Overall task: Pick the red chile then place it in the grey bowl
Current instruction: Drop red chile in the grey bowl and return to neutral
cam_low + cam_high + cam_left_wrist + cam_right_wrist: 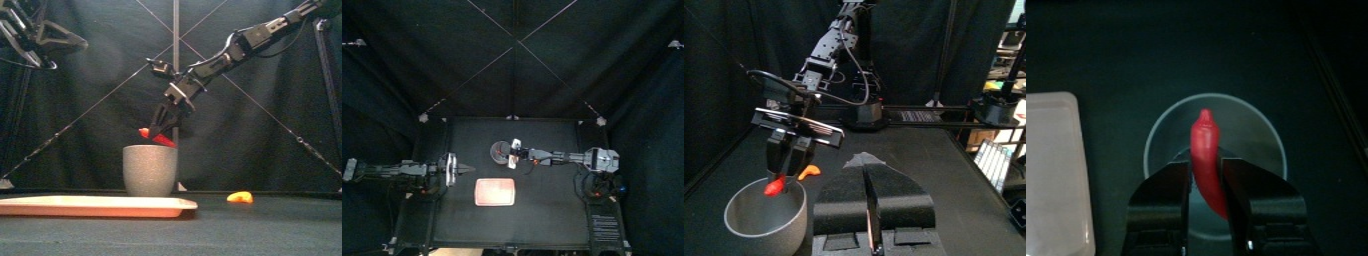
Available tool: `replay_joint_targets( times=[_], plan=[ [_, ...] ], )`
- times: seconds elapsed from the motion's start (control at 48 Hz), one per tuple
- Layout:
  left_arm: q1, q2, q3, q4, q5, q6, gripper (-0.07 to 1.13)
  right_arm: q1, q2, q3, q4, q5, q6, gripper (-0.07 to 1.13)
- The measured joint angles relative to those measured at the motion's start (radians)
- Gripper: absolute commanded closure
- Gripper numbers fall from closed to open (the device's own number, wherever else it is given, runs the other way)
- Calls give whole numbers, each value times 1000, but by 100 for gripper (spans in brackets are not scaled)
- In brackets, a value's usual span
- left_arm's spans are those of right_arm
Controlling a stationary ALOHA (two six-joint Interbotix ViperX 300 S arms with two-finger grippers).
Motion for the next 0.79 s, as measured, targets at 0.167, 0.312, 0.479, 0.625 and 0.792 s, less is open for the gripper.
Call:
replay_joint_targets(
  times=[0.167, 0.312, 0.479, 0.625, 0.792],
  plan=[
    [3, 0, 2, 0, 0, 0, 108, -11, 15, -21, 2, -2, 6, 31],
    [6, 0, 2, 0, 2, 0, 108, -14, 15, -20, 5, -3, 8, 17],
    [8, 0, 3, 0, 2, 0, 108, -14, -14, -15, 3, -21, 8, 15],
    [9, 0, 3, 0, 0, 0, 108, -18, -155, 67, 12, -84, 8, 15],
    [8, 0, 3, 0, 2, 0, 108, -15, -394, 258, 49, -238, 3, 15]
  ],
)
